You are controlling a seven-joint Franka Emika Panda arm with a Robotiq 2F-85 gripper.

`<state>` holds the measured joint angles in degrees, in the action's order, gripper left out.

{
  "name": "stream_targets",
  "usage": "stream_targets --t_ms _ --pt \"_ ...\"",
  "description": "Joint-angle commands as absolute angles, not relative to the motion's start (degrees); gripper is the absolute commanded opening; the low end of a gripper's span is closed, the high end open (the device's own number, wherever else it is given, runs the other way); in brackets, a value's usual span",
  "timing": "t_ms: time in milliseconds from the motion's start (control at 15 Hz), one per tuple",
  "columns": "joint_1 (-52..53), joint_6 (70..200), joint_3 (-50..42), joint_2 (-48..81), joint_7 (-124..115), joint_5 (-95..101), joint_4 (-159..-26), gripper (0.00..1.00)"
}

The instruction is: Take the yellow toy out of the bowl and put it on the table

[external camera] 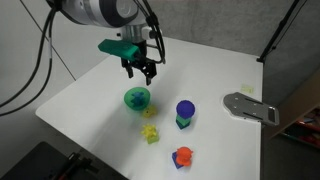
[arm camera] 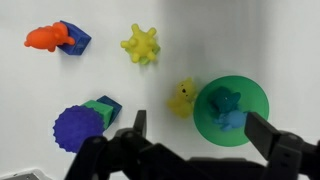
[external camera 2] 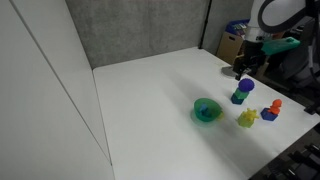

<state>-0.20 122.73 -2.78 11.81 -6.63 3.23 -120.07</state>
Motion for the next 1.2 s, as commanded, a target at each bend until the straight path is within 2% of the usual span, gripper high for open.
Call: stream_targets --t_ms 0,467,733,1133 --pt "0.2 123.0 -2.5 3.2 -8.7 4.5 -125.9 1.0" --pt "-0.3 114.8 -1.5 -5.9 -7.5 2.6 -124.7 1.0" --pt "-0.3 106.8 -1.3 -8.1 -6.8 0.9 -121.3 1.0" --pt "-0.4 103.1 -1.3 -9.1 -6.7 -0.1 -119.2 1.0"
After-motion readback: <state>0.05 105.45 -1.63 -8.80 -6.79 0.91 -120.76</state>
